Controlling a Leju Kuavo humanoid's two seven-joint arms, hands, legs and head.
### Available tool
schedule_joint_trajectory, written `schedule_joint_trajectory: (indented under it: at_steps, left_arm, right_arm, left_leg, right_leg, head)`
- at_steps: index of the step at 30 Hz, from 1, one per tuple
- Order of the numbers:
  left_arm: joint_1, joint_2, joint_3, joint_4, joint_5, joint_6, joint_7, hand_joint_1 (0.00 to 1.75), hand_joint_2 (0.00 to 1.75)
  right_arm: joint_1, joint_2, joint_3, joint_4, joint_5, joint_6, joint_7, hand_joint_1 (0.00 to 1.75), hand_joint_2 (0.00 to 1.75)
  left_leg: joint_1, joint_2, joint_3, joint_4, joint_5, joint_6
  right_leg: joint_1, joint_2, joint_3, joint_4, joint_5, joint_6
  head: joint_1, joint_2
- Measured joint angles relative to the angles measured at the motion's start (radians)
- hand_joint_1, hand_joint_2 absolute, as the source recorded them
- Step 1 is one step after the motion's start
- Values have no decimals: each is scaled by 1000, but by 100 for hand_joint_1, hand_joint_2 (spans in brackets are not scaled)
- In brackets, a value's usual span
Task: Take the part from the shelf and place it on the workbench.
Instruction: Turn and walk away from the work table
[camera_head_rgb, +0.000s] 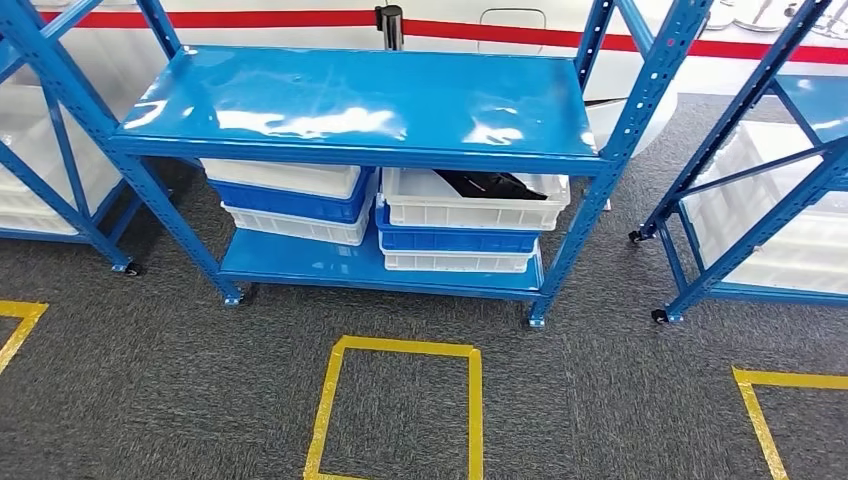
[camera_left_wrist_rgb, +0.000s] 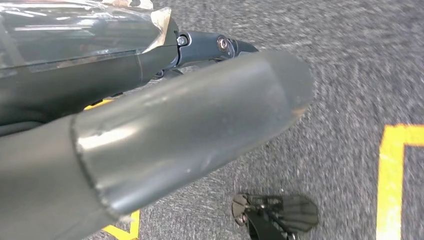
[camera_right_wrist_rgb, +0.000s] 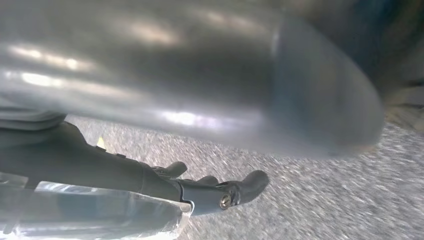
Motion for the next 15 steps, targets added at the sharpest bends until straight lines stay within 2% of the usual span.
schedule_joint_trajectory:
  at_steps: [1, 2, 3, 5, 6, 8, 9, 10, 11, 12, 13, 15]
  left_arm:
    - [0, 0, 0, 0, 0, 0, 0, 0, 0]
    - [0, 0, 0, 0, 0, 0, 0, 0, 0]
    - [-1, 1, 0, 0, 0, 0, 0, 0, 0]
    - [-4, -1, 0, 0, 0, 0, 0, 0, 0]
    - [-6, -2, 0, 0, 0, 0, -2, 0, 0]
    - [-6, -4, 0, 0, 0, 0, -8, 0, 0]
    - [-5, -4, 0, 0, -1, 0, -11, 0, 44]
    - [-4, -4, 0, 0, -1, 0, -13, 0, 87]
    - [-2, -4, 0, 0, -1, 0, -14, 0, 131]
    - [-1, -4, 0, 0, -1, -1, -16, 0, 175]
    - [-1, -4, 0, 0, -2, -2, -17, 0, 175]
    - [-1, -4, 0, 0, -2, -3, -18, 0, 175]
  right_arm:
    - [-1, 0, 0, 0, 0, 0, 0, 0, 0]
    - [-1, 0, 0, 0, 1, 0, 0, 0, 0]
    - [-1, 0, 0, 0, 2, 0, 0, 0, 0]
    - [1, 1, 0, 0, 4, -1, 0, 0, 0]
    - [3, 0, 0, 0, 9, -3, 0, 0, 0]
    - [2, 0, 1, 0, 20, -11, 0, 0, 0]
    - [2, 1, 1, 0, 24, -16, 0, 0, 0]
    - [1, 1, 1, 0, 25, -19, 0, 0, 0]
    - [1, 2, 1, 0, 25, -20, 1, 0, 0]
    - [1, 2, 1, 0, 25, -19, 3, 0, 0]
    - [2, 2, 1, 0, 25, -18, 4, 0, 0]
    - [2, 2, 1, 0, 24, -17, 10, 0, 0]
  left_leg:
    - [0, 10, -1, 9, -8, -10]
    - [-1, 20, -1, 17, -14, -20]
    - [-2, 29, -1, 21, -17, -27]
    - [5, 40, 6, 22, -22, -37]
    - [9, 25, 5, 31, -32, -43]
    - [15, -32, -23, 99, -83, -50]
    - [15, -62, -52, 162, -119, -49]
    - [15, -77, -84, 227, -148, -47]
    - [15, -84, -111, 277, -164, -45]
    - [14, -87, -123, 296, -160, -41]
    - [13, -87, -119, 280, -138, -35]
    - [8, -93, -70, 167, -69, -19]
  right_leg:
    - [-1, -17, 30, -52, 13, 3]
    - [1, -27, 47, -82, 18, -1]
    - [5, -25, 49, -89, 17, -11]
    - [7, -2, 47, -88, 19, -32]
    - [6, 7, 46, -89, 20, -39]
    - [5, 21, 49, -91, 24, -53]
    - [8, 28, 47, -90, 25, -58]
    - [12, 34, 46, -90, 26, -62]
    - [15, 41, 45, -90, 26, -63]
    - [18, 47, 46, -90, 26, -63]
    - [21, 52, 47, -90, 26, -64]
    - [22, 60, 49, -90, 26, -63]
  head:
    - [2, 0]
    - [1, 0]
    - [1, 0]
    - [-3, 0]
    - [-3, 0]
    - [-6, 0]
    - [-8, 0]
    - [-9, 0]
    - [-9, 0]
    - [-9, 0]
    - [-9, 0]
    - [-9, 0]
